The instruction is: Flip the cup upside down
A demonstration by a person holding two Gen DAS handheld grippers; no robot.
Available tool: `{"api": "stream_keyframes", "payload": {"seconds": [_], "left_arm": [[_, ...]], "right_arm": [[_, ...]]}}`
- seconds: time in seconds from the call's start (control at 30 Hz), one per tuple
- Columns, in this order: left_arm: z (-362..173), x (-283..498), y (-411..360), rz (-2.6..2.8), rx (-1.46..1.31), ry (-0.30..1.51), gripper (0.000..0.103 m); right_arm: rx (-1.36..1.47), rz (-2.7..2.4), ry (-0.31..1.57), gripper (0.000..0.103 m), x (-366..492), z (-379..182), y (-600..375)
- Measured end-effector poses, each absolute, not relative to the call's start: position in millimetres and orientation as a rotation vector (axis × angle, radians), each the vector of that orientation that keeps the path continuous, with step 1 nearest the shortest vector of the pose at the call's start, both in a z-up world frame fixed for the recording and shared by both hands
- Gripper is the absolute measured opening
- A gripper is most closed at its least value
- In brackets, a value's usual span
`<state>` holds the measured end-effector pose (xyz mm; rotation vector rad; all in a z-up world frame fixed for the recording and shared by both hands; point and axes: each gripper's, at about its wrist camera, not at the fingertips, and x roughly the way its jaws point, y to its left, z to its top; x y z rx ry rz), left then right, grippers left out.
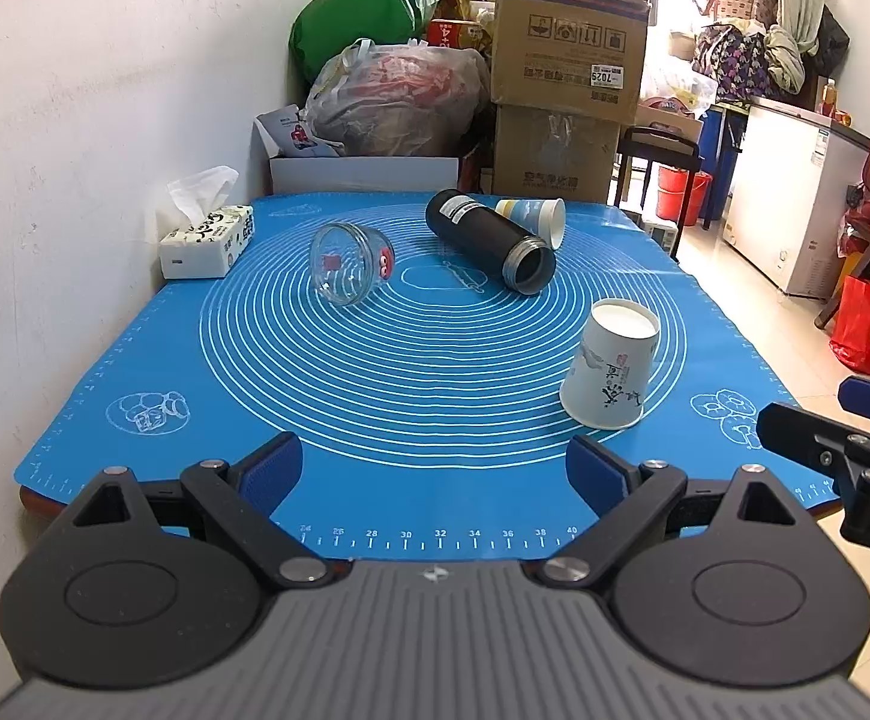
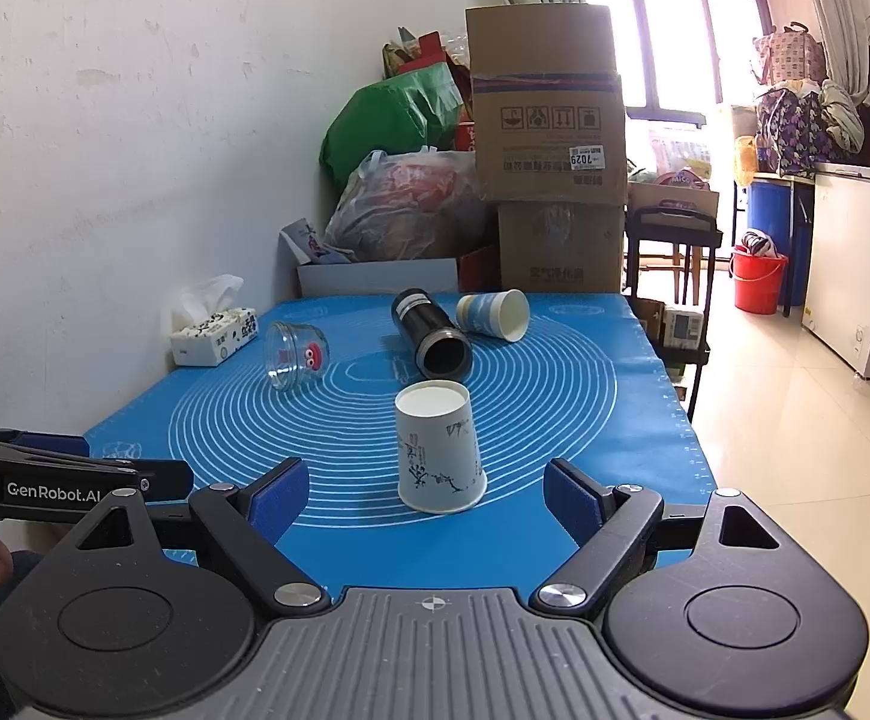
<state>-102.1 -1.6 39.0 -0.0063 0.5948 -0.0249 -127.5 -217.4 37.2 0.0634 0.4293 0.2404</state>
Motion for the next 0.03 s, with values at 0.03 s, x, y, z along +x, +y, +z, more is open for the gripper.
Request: {"api": "stream_keyframes", "payload": {"seconds": [0.03], "left_arm": [[38.9, -101.7, -1.4, -0.025, -0.008, 0.596, 0.094]], "right_arm": [[0.064, 0.241, 0.43, 0.087, -127.4, 37.2, -217.4]]}}
